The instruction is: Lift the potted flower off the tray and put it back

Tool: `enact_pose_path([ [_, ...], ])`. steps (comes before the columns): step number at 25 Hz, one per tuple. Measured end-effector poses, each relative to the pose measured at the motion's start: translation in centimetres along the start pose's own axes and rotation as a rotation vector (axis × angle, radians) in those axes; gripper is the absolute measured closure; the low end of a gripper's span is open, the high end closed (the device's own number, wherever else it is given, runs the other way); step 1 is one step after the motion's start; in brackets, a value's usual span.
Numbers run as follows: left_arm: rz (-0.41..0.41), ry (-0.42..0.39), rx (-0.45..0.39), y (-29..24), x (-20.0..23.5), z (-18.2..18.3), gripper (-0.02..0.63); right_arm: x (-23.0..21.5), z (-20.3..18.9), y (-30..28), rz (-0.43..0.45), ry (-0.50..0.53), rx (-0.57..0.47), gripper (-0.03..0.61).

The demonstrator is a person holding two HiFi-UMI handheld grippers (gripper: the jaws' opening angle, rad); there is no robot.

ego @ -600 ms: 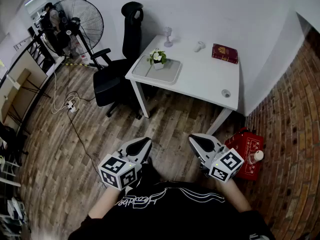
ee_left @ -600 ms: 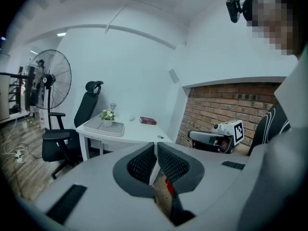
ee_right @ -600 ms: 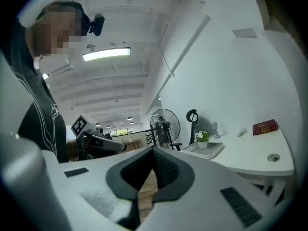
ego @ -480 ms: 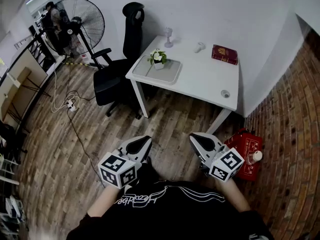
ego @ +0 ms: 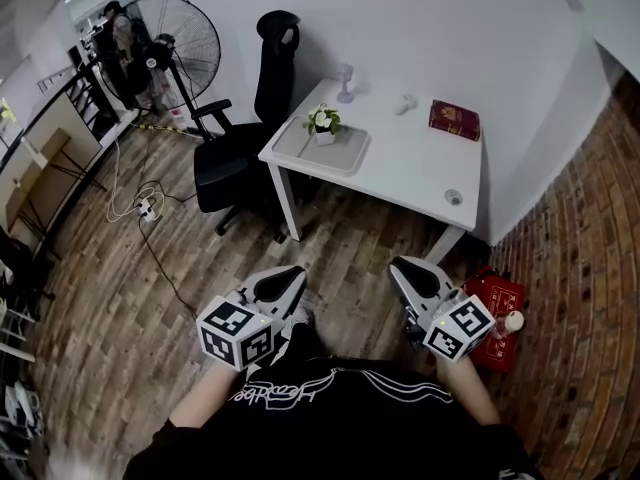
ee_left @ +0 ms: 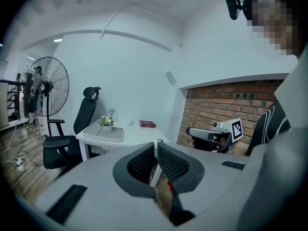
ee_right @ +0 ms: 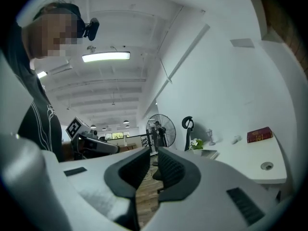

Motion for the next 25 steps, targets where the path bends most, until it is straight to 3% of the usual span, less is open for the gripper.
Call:
enact_pose_path([
  [7,0.001,0.028,0.013,-1.3,2.8,0.0,0.571,-1.9,-0.7,-2.5,-0.022,-0.004,0.052,0.357],
  [11,-0.008,0.049,0.02,-3.5,5.4,0.4,0.571,-4.1,-1.1,-5.0,-0.027,-0.005,0.077,0.283],
  [25,-0.047,0.091,0.037,-15.2,20.4,7.1,0.571,-15.0,0.3,-20.4,-0.057,-0.001,0.174,0.175],
])
Point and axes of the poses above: the fingertips, and each gripper's own axes: y backward along the fingers, x to its left, z out of its top, the point moved 6 cm from there along y, backward along the fingers, and after that the axes turned 3 degrees about -z, right-handed, at the moved point
